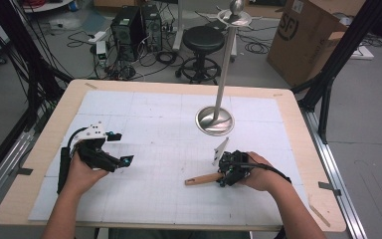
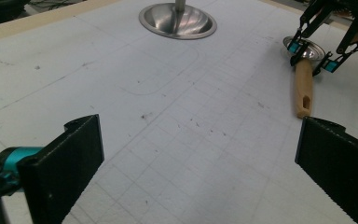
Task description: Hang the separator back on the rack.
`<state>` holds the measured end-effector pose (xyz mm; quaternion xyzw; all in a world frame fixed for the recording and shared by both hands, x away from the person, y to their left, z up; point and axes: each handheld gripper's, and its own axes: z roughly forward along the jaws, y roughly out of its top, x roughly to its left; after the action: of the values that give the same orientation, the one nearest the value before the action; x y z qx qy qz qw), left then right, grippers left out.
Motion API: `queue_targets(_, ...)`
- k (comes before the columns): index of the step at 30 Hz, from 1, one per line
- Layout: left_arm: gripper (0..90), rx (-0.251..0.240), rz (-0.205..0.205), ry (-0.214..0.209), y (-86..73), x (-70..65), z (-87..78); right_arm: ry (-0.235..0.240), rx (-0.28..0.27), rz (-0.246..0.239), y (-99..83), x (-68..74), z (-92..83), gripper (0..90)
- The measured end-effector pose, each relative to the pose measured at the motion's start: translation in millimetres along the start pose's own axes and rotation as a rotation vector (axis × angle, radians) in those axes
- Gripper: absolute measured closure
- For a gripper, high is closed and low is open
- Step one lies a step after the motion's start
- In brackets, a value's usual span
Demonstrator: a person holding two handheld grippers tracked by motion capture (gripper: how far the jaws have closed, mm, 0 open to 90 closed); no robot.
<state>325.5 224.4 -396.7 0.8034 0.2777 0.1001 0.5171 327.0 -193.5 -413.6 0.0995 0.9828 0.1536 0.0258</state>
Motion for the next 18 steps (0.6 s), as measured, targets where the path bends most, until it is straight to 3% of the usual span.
queue_targets(18, 1.6, 0.011, -0.003, -0.005, -1.0, 0.5, 1.9, -0.027, 0.013, -0.004, -0.2, 0.8, -1.3, 68.5)
